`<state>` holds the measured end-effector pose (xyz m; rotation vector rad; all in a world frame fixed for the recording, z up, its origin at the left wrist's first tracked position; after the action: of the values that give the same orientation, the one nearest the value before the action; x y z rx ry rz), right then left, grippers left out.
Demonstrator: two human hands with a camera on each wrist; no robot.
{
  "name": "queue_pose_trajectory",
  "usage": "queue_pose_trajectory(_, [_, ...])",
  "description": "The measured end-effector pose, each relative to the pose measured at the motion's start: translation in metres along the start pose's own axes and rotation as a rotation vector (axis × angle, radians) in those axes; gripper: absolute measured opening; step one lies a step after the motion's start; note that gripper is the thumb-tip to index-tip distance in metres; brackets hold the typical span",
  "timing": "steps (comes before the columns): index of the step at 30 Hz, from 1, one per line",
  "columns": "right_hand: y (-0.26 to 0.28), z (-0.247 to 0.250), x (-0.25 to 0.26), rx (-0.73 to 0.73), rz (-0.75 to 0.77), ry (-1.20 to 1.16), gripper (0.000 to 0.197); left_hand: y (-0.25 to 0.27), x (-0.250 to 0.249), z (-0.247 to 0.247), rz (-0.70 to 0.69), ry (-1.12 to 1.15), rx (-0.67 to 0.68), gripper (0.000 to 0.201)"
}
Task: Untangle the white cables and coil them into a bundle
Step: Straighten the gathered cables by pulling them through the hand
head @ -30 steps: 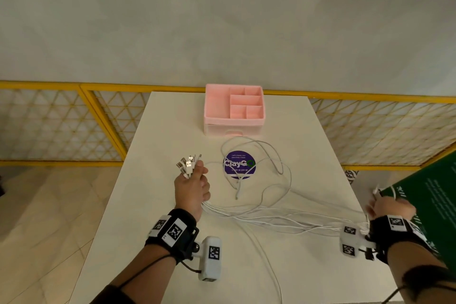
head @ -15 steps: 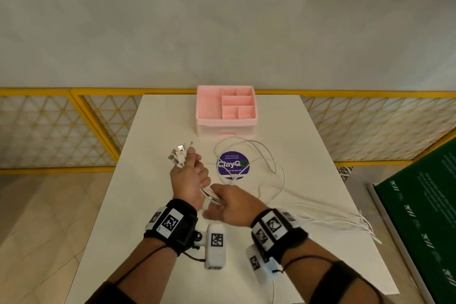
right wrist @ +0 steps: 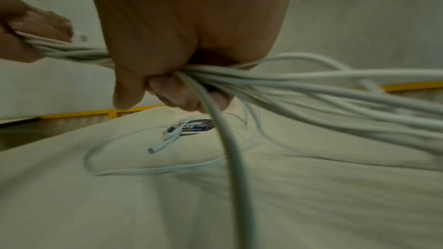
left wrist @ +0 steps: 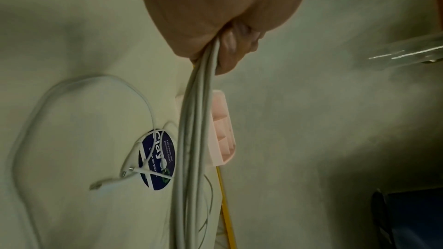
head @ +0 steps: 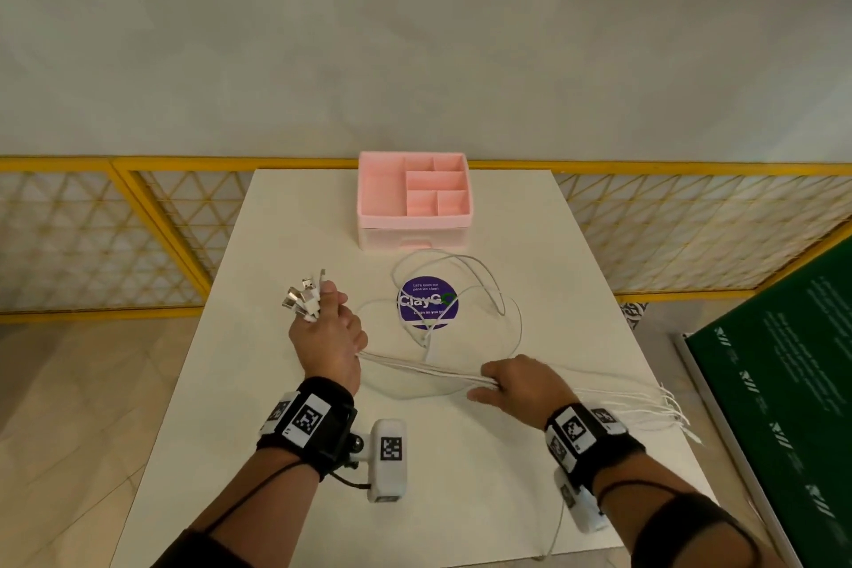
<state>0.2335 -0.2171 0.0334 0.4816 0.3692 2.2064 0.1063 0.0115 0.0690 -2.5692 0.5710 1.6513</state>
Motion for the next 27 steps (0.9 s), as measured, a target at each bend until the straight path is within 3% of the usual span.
queue_pose_trajectory(3, [-0.002, 0.013, -0.037, 0.068, -0.160, 0.039, 0.035, -0.008, 0.001, 0.007, 0.033, 0.051, -0.073, 0.032])
queue_pose_trajectory(6, [0.001, 0.016, -0.085, 0.122, -0.332, -0.097, 0.034, -0.022, -0.003, 0.018, 0.047, 0.091, -0.119, 0.035])
queue_pose_trajectory(11, [0.009, 0.031, -0.165, -0.037, -0.564, -0.075, 0.035, -0.026, 0.000, 0.026, 0.106, 0.115, -0.132, 0.036])
queue_pose_trajectory(13, [0.016, 0.052, -0.185, -0.134, -0.673, -0.063, 0.028, -0.018, 0.008, 0.024, 0.165, 0.105, -0.112, 0.032])
queue_pose_trajectory(15, [0.022, 0.076, -0.195, -0.323, -0.774, -0.035, 0.027, -0.006, 0.020, 0.017, 0.204, 0.067, -0.067, 0.026])
queue_pose_trajectory(19, [0.025, 0.100, -0.200, -0.731, -0.872, -0.174, 0.043, 0.017, 0.038, 0.005, 0.251, 0.007, -0.009, 0.028])
queue_pose_trajectory(21, [0.021, 0.081, -0.208, -0.685, -0.879, -0.156, 0.041, 0.020, 0.039, 0.005, 0.256, -0.007, -0.003, 0.033])
queue_pose_trajectory(23, [0.016, 0.042, -0.222, -0.524, -0.876, -0.154, 0.028, 0.018, 0.037, 0.010, 0.257, -0.010, -0.021, 0.033])
queue_pose_trajectory(27, [0.011, -0.038, -0.238, -0.222, -0.899, -0.247, 0.034, 0.012, 0.033, 0.019, 0.250, 0.000, -0.060, 0.033])
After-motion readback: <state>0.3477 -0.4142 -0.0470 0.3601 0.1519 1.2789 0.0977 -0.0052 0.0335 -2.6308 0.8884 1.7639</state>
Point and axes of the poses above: each hand's wrist, its own y-axis away from the middle knuckle, its own z-axis out of the back of the hand, x = y × z, the point moved 2 cm from there along -y, towards the middle knuckle, and after that the axes turned 12 degrees about -z, right-handed, at the moved point
